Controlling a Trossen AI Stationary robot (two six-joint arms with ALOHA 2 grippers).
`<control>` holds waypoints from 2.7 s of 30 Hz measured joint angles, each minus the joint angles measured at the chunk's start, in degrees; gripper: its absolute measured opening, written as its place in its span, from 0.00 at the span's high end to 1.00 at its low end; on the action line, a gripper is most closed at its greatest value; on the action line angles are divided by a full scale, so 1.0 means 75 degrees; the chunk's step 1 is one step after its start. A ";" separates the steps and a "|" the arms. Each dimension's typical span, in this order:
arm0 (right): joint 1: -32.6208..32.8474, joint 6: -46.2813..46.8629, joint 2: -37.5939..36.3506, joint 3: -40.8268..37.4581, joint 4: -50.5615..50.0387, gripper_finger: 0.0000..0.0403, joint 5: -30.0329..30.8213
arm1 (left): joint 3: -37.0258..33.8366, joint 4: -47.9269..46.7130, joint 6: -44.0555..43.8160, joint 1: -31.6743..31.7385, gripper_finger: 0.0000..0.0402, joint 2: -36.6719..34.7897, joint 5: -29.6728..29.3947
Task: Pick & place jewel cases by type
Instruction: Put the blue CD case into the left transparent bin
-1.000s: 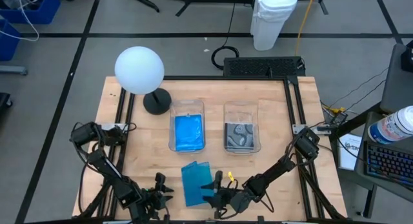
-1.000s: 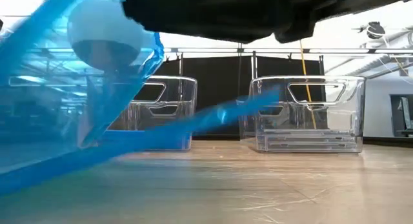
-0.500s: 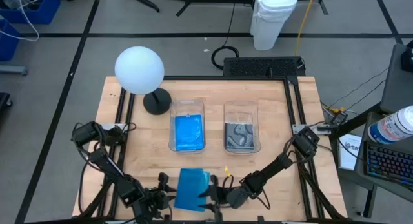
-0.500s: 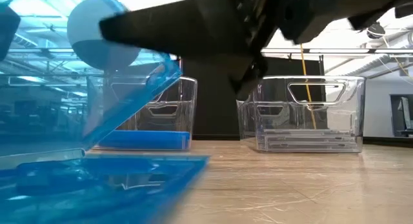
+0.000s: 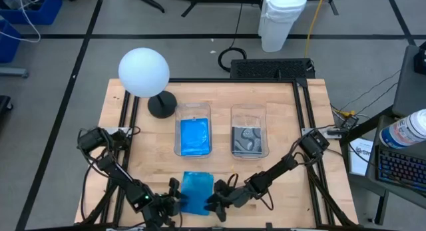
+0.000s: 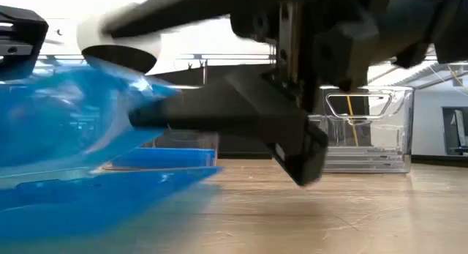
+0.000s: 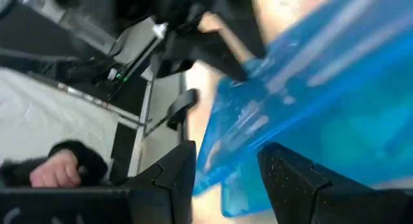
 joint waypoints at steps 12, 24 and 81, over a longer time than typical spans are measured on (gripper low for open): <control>-0.0407 0.0724 0.0000 -0.0149 -0.0023 0.61 0.0265 | 0.0009 0.0931 0.0780 0.0006 0.67 0.0551 0.0008; -0.0445 -0.0726 0.0000 -0.0131 -0.0011 0.96 0.0038 | -0.0026 0.0600 0.0996 -0.0437 0.67 -0.0130 -0.0390; 0.0606 -0.5997 0.0006 -0.0134 -0.0084 0.95 0.2471 | -0.0026 -0.1153 -0.2845 0.0046 0.26 -0.1777 -0.0789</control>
